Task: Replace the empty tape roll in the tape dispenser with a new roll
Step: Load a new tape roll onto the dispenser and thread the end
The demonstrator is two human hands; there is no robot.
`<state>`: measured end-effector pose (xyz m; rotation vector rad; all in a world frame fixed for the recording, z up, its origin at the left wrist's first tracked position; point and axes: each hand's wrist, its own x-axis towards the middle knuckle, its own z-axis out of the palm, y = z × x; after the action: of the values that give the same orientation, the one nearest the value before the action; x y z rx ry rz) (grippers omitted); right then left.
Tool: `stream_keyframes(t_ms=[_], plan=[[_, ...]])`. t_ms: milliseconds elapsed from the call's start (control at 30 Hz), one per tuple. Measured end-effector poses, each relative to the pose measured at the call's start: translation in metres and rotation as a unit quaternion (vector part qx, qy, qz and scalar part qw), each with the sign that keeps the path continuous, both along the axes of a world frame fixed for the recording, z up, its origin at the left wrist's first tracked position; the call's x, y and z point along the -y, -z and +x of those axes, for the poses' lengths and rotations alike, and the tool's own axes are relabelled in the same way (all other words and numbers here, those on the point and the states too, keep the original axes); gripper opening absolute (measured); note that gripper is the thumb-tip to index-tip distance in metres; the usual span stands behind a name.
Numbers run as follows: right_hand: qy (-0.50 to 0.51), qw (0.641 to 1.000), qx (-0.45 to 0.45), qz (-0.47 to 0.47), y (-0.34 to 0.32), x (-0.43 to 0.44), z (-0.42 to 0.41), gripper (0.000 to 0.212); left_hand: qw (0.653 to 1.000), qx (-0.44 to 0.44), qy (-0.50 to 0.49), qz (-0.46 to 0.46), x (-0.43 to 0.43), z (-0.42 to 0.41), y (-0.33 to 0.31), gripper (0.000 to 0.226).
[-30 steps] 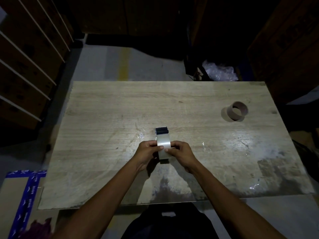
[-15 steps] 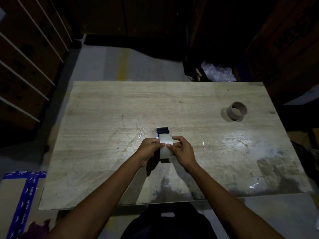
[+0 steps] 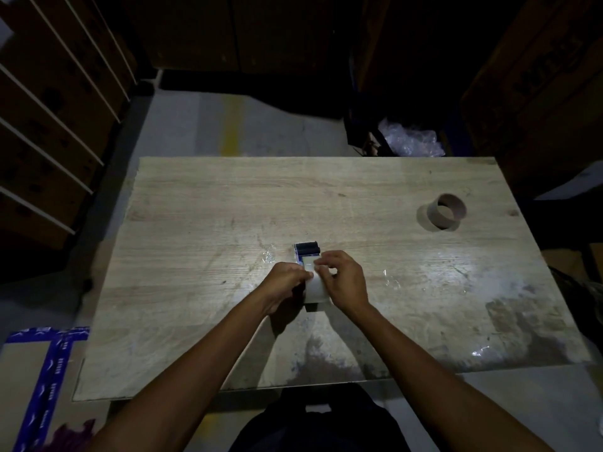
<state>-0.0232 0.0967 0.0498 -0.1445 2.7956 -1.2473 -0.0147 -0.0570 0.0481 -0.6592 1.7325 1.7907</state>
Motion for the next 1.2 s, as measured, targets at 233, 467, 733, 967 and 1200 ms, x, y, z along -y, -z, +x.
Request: stream_keyframes(t_ms=[233,467,733,967,1200], plan=[[-0.072,0.989,-0.06,0.11,-0.004,-0.002,0.001,0.015,0.999,-0.01,-0.025,-0.027,-0.005,0.0,-0.002,0.025],[-0.102,0.981,-0.058,0.155,-0.009,-0.002,-0.009,0.019,0.992,-0.063,-0.034,-0.107,-0.007,0.001,0.008,0.019],[-0.144,0.98,-0.024,0.138,-0.012,-0.006,-0.032,0.022,0.984,-0.066,-0.08,-0.144,-0.023,-0.003,0.015,0.04],[-0.206,0.965,-0.013,0.162,-0.012,-0.005,-0.051,0.02,0.989,-0.058,-0.123,-0.057,-0.024,-0.001,0.013,0.044],[-0.23,0.95,0.008,0.212,-0.007,-0.007,-0.071,0.018,0.983,-0.062,-0.172,0.012,-0.042,0.006,0.017,0.058]])
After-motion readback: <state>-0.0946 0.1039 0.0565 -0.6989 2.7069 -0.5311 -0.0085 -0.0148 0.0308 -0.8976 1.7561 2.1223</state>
